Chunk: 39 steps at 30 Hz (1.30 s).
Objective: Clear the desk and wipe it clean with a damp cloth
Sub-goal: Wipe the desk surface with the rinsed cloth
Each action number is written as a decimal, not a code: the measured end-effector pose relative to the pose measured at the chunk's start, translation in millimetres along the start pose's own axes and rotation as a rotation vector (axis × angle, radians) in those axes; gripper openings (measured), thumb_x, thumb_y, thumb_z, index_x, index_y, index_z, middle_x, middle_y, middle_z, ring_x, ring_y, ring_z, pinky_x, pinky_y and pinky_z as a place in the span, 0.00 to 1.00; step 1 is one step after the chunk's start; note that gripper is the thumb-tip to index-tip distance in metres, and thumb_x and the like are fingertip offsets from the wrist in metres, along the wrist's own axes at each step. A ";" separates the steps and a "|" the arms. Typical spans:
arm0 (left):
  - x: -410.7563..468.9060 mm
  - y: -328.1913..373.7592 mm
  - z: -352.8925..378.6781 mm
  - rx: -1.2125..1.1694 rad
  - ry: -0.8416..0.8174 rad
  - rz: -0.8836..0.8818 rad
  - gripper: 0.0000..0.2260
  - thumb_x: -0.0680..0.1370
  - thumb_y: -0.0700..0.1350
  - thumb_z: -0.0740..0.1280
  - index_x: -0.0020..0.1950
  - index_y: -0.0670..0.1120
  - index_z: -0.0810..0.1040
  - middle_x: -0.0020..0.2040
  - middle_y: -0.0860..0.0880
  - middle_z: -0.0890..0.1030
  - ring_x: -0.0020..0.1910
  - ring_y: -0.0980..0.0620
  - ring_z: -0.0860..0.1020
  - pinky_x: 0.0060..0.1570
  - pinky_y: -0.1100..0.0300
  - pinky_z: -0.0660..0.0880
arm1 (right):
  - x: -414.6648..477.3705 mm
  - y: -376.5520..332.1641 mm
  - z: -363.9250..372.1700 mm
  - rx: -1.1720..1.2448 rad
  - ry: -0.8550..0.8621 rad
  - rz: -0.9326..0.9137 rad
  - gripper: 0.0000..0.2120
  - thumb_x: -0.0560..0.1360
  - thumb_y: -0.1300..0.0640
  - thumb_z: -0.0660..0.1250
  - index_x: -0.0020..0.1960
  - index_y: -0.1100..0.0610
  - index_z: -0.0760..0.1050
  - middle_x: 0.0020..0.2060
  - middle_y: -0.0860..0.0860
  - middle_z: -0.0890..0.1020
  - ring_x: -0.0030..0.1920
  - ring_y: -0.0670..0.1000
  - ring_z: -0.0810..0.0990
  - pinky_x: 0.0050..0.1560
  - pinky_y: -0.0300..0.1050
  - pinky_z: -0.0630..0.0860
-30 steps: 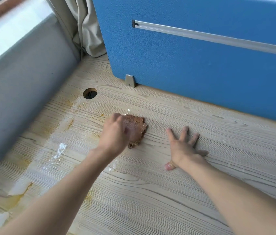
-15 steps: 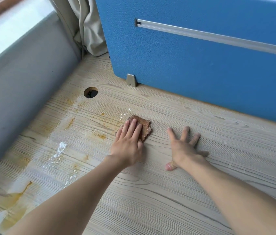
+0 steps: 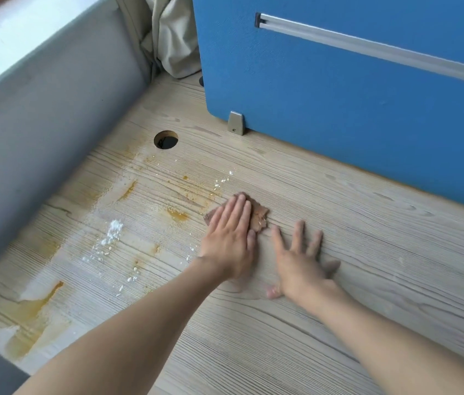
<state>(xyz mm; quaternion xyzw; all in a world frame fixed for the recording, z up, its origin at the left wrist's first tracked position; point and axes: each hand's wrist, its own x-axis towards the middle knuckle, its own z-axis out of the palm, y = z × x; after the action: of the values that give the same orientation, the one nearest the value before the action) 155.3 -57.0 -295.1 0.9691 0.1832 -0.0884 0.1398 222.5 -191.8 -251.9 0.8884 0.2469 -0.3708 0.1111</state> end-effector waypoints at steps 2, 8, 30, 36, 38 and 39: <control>10.6 -2.3 -4.9 -0.020 0.025 -0.091 0.31 0.80 0.56 0.38 0.81 0.45 0.40 0.81 0.49 0.37 0.78 0.52 0.34 0.76 0.55 0.32 | -0.1 -2.2 -0.9 -0.014 0.001 0.010 0.64 0.65 0.38 0.78 0.77 0.40 0.28 0.76 0.58 0.25 0.76 0.70 0.31 0.65 0.81 0.57; -26.7 14.9 3.9 -0.011 -0.019 0.010 0.35 0.76 0.59 0.31 0.81 0.46 0.37 0.78 0.51 0.32 0.76 0.53 0.29 0.74 0.55 0.30 | -0.9 -4.9 -2.9 -0.004 0.006 0.034 0.65 0.65 0.40 0.79 0.77 0.39 0.29 0.76 0.57 0.26 0.77 0.70 0.32 0.64 0.81 0.58; -53.4 21.8 17.8 -0.049 0.033 -0.173 0.30 0.81 0.59 0.36 0.82 0.50 0.40 0.81 0.52 0.38 0.79 0.53 0.34 0.76 0.54 0.33 | -39.5 -4.2 28.5 -0.159 0.008 -0.203 0.57 0.70 0.40 0.75 0.79 0.39 0.33 0.77 0.57 0.28 0.76 0.68 0.30 0.65 0.83 0.54; -42.1 3.1 6.3 -0.109 0.033 -0.269 0.27 0.85 0.56 0.42 0.81 0.50 0.39 0.81 0.52 0.37 0.79 0.53 0.34 0.75 0.56 0.32 | -36.8 -7.2 29.4 -0.184 0.010 -0.169 0.59 0.69 0.40 0.76 0.78 0.39 0.31 0.77 0.56 0.28 0.77 0.67 0.31 0.65 0.82 0.55; -47.6 11.6 6.6 -0.099 0.028 -0.266 0.28 0.84 0.56 0.41 0.81 0.48 0.39 0.80 0.51 0.35 0.78 0.52 0.33 0.75 0.54 0.31 | -36.7 -7.1 29.4 -0.168 0.003 -0.163 0.59 0.69 0.41 0.77 0.78 0.39 0.31 0.77 0.56 0.28 0.77 0.67 0.30 0.65 0.82 0.55; -58.6 19.2 11.2 -0.101 0.028 -0.250 0.28 0.83 0.57 0.39 0.81 0.48 0.38 0.79 0.51 0.34 0.78 0.52 0.32 0.75 0.54 0.30 | -37.5 -8.1 29.5 -0.156 -0.002 -0.167 0.59 0.69 0.42 0.77 0.78 0.38 0.33 0.77 0.56 0.28 0.77 0.67 0.30 0.65 0.83 0.55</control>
<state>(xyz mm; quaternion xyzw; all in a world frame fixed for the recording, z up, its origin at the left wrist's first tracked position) 107.5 -96.9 -288.1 0.9315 0.3089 -0.0823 0.1735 177.9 -209.4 -245.9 0.8531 0.3481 -0.3591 0.1487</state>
